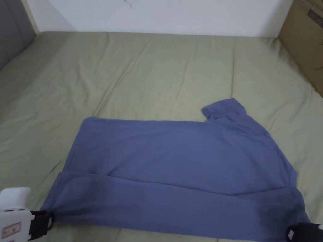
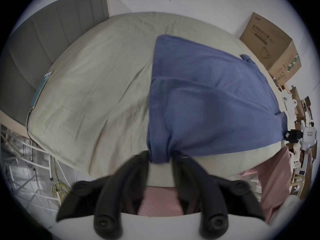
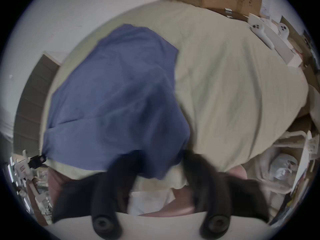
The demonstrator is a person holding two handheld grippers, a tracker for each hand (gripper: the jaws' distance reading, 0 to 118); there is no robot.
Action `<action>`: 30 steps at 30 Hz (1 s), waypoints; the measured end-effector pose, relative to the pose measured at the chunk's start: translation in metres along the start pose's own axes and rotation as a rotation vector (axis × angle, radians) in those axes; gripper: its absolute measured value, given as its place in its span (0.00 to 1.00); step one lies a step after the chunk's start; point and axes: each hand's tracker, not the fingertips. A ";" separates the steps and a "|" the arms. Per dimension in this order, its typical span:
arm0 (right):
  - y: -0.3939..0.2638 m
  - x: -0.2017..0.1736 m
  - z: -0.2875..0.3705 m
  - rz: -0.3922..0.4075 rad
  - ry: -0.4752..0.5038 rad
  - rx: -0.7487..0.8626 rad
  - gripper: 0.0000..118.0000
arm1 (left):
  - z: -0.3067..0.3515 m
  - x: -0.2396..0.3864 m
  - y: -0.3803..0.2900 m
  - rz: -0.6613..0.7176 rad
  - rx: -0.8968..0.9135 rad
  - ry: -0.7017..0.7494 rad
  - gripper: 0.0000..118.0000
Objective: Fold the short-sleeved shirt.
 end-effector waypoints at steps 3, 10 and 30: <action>0.004 -0.004 0.009 0.011 -0.073 0.053 0.81 | 0.002 -0.003 0.003 0.034 0.004 0.015 0.73; 0.044 -0.048 0.052 0.168 0.009 0.236 0.37 | 0.033 0.018 0.051 0.096 0.192 -0.071 0.32; 0.234 -0.093 -0.046 0.169 0.003 0.198 0.61 | -0.042 0.071 0.147 -0.028 0.124 -0.026 0.00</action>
